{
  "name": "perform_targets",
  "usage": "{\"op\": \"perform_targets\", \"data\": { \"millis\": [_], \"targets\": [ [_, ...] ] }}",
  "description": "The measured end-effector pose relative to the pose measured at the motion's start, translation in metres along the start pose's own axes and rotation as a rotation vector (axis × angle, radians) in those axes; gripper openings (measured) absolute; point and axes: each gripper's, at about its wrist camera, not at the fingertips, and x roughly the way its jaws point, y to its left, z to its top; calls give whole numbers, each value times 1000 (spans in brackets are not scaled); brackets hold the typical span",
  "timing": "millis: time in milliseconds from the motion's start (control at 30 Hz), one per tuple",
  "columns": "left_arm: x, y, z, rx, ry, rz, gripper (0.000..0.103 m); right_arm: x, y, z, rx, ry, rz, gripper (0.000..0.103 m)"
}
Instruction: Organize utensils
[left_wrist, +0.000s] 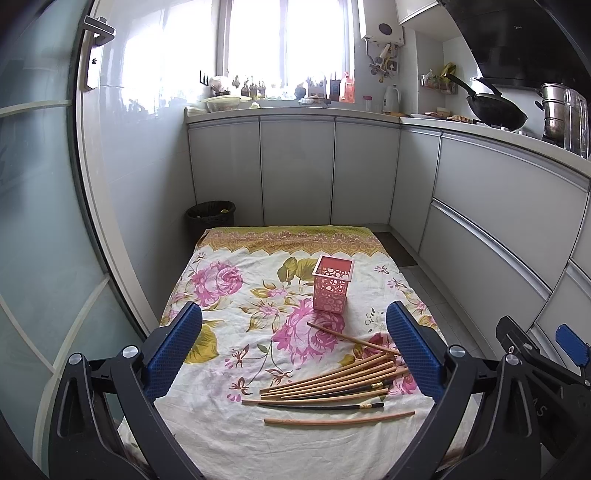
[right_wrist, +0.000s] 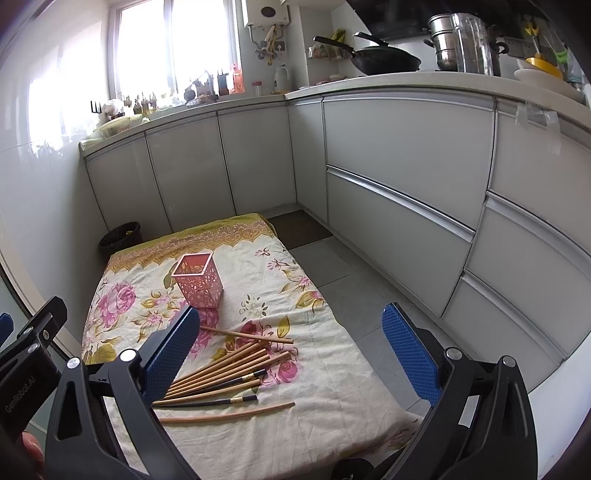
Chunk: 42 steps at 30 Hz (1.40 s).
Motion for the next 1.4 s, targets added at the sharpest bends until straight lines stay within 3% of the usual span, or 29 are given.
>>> {"op": "perform_targets", "data": {
  "millis": [733,867,967,1100,1200,1300,1400],
  "targets": [
    [24,-9,0,24,50,1,96,22,-3,1,14,44,-3,96],
    [41,-15,0,47,87,-17,96,37,-7,-1,49,87,32,96],
    [61,-21,4,89,128,-59,96,60,-21,-5,146,177,112,96],
    [103,-36,19,205,209,-163,96,99,-49,-19,282,317,182,96],
    [144,-60,26,345,295,-245,96,124,-72,-35,351,385,167,96],
    [186,-94,19,521,421,-389,96,147,-93,-55,382,433,135,96],
    [217,-134,-6,774,511,-469,96,166,-111,-71,424,476,117,96]
  ]
}}
